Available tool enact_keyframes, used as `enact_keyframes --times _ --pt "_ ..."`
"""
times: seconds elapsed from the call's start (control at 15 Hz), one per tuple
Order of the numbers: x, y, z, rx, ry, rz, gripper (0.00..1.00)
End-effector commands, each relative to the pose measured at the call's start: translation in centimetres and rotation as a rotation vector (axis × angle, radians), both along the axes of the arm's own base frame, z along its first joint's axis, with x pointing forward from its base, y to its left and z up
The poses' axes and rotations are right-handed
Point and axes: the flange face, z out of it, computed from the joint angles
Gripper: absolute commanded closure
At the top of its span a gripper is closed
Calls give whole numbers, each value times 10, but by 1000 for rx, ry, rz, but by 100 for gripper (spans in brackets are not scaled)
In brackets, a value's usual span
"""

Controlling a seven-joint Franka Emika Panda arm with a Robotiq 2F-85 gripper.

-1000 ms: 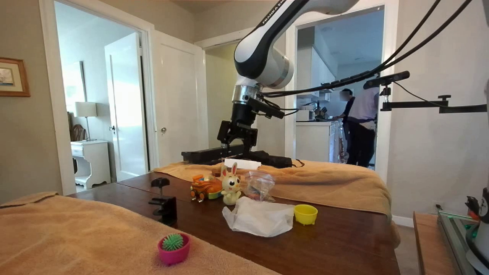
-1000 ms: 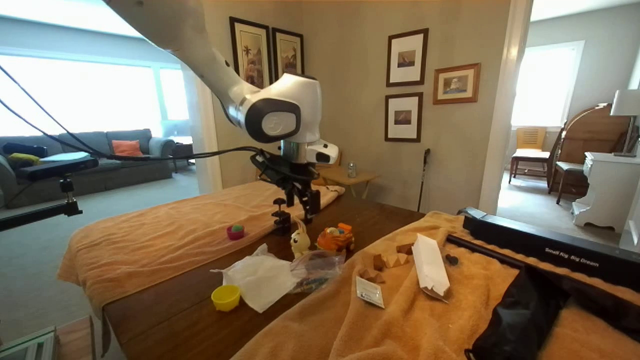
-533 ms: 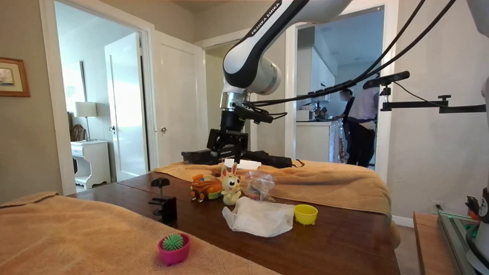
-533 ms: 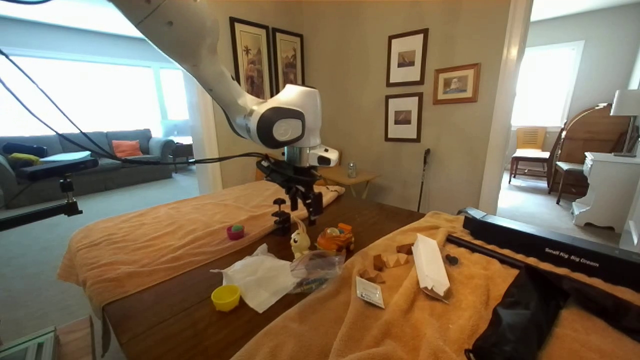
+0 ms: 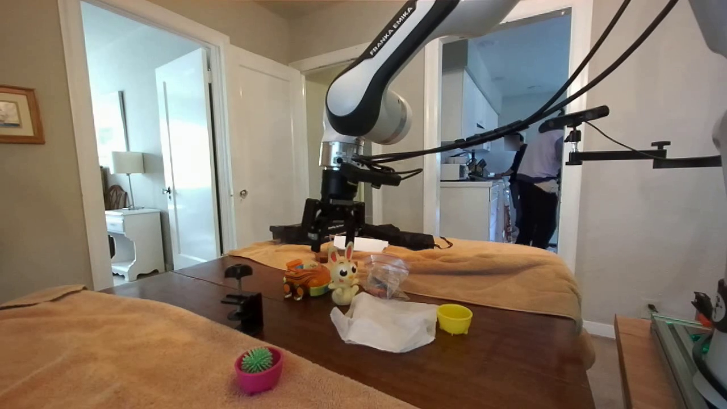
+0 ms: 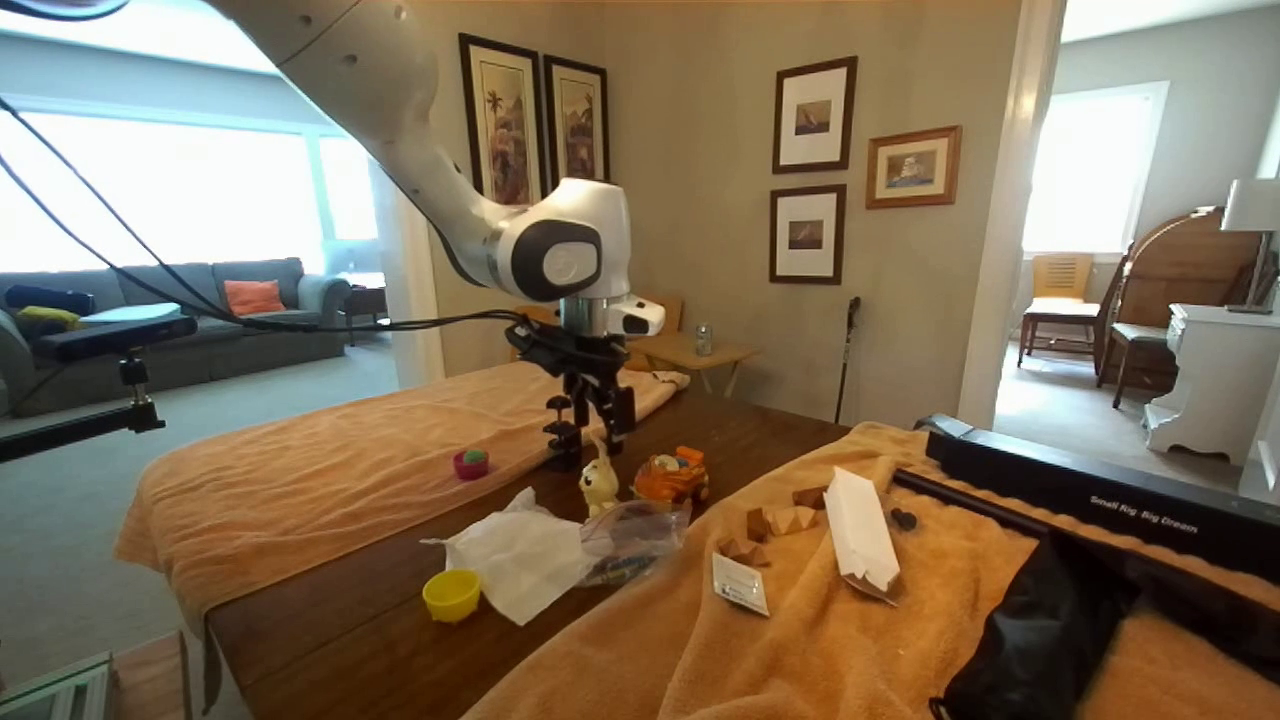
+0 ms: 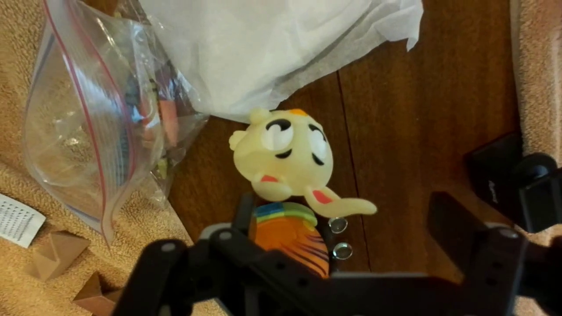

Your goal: Squeeze the fluffy toy

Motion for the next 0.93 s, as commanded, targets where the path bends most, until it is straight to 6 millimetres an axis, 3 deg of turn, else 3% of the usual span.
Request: enact_keyframes --times 0.0,0.47,0.87 --pt "-1 2 -2 -52 14 -4 0" --pt "-3 -8 -2 -94 3 -46 0" --pt "-6 -1 -10 -54 19 -199 0"
